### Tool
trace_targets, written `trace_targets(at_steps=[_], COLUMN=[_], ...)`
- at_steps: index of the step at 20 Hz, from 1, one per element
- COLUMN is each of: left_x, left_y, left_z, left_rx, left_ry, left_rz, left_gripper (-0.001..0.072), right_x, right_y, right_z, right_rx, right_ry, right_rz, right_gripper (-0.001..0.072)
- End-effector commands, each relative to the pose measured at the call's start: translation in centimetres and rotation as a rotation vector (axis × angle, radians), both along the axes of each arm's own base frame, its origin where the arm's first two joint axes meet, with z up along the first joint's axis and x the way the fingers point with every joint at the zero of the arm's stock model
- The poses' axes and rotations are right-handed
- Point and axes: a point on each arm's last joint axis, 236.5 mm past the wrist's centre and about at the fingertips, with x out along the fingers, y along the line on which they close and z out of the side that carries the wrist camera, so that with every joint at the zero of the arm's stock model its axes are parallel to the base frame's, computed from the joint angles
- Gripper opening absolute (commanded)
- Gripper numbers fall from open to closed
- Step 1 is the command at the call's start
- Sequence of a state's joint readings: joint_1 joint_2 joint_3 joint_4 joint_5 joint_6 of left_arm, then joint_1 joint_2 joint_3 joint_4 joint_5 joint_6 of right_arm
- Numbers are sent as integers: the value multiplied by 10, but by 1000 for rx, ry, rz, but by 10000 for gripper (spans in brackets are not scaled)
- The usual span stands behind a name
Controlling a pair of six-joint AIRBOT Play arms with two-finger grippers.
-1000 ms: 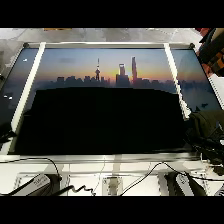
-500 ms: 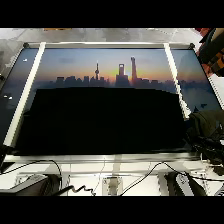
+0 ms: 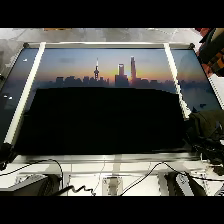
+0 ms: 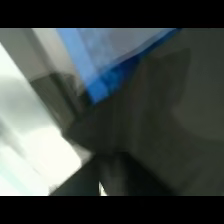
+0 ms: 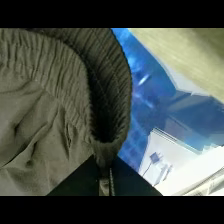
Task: Fold the clothes and pants, and hang the long-sleeved shirts on hangers.
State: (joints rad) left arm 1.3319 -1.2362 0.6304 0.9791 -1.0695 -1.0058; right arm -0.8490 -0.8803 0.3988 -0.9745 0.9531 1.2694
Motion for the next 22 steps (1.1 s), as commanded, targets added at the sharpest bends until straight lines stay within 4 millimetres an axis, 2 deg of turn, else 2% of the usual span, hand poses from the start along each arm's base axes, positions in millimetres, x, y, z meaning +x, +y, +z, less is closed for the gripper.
trace_targets(at_steps=[1,4,6,11,14,16,19,20,22], left_x=[25,68,83,88,93,100,118,128,155], left_y=[2,-2,-4,4,11,18,35,36,29], left_z=[11,42,63,109,141,161,189,194,201], left_rx=[39,52,63,199,361,448,539,556,582], left_ry=[-99,-249,-298,-357,-393,-420,-479,-488,-512], left_rz=[-38,-92,-154,-201,-244,-217,-104,-92,-94], left_gripper=[13,12,13,12,12,11,9,8,8], right_x=[0,7,5,-16,-20,-20,-6,3,26], right_y=[4,3,2,-8,-2,-5,-18,-22,-18], right_z=[6,26,40,80,109,130,164,171,179], right_rx=[16,19,16,-131,-203,-267,-328,-334,-312], right_ry=[2,-11,8,32,-40,-96,-196,-236,-313], right_rz=[22,63,105,115,76,42,-42,-64,-61], right_gripper=[25,24,24,23,23,23,23,23,22])
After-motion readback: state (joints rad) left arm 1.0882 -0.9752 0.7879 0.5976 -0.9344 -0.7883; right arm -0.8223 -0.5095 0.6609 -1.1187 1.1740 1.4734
